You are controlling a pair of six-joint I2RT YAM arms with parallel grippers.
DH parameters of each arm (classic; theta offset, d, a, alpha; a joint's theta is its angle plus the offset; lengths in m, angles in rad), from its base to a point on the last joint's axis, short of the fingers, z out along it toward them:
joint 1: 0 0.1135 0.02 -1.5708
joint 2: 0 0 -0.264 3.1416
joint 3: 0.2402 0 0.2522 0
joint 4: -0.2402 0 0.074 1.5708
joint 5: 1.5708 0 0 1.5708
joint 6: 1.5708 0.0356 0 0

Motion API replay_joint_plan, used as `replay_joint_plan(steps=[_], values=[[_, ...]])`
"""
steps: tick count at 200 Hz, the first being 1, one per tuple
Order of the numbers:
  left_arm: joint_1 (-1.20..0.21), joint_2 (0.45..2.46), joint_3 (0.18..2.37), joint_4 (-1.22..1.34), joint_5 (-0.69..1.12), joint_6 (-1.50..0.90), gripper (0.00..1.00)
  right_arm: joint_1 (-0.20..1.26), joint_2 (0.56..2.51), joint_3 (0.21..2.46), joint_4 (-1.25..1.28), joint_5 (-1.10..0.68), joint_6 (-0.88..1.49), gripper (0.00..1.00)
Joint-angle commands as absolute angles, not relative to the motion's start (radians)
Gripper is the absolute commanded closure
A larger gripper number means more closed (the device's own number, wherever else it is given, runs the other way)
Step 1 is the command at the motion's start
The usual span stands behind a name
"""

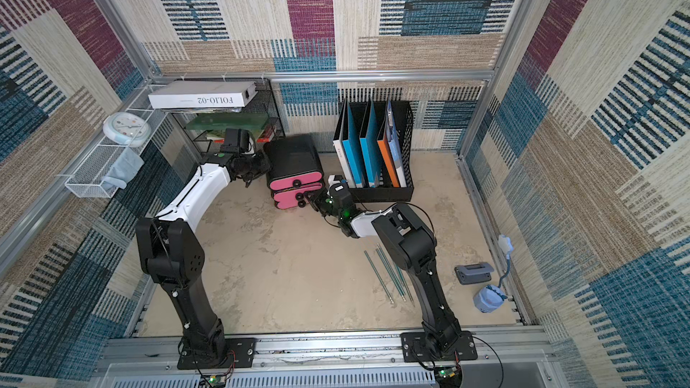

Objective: Please place the pencils in the drawer according to their color
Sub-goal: Close the drawer in the storage box.

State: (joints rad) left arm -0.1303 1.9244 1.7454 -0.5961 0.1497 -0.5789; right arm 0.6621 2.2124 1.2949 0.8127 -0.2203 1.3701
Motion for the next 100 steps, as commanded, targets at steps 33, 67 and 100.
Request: replay_joint_plan(steps=[33,67,100], values=[[-0.158,1.934,1.688,-0.802,0.250,-0.575,0.74,0.667,2.256,1.363,0.784,-0.249,1.391,1.00],[-0.163,1.930,1.683,-0.800,0.250,-0.574,0.74,0.667,2.255,1.360,0.795,-0.261,1.390,1.00],[-0.163,1.930,1.683,-0.800,0.250,-0.574,0.74,0.668,2.201,1.289,0.844,-0.266,1.393,0.99]])
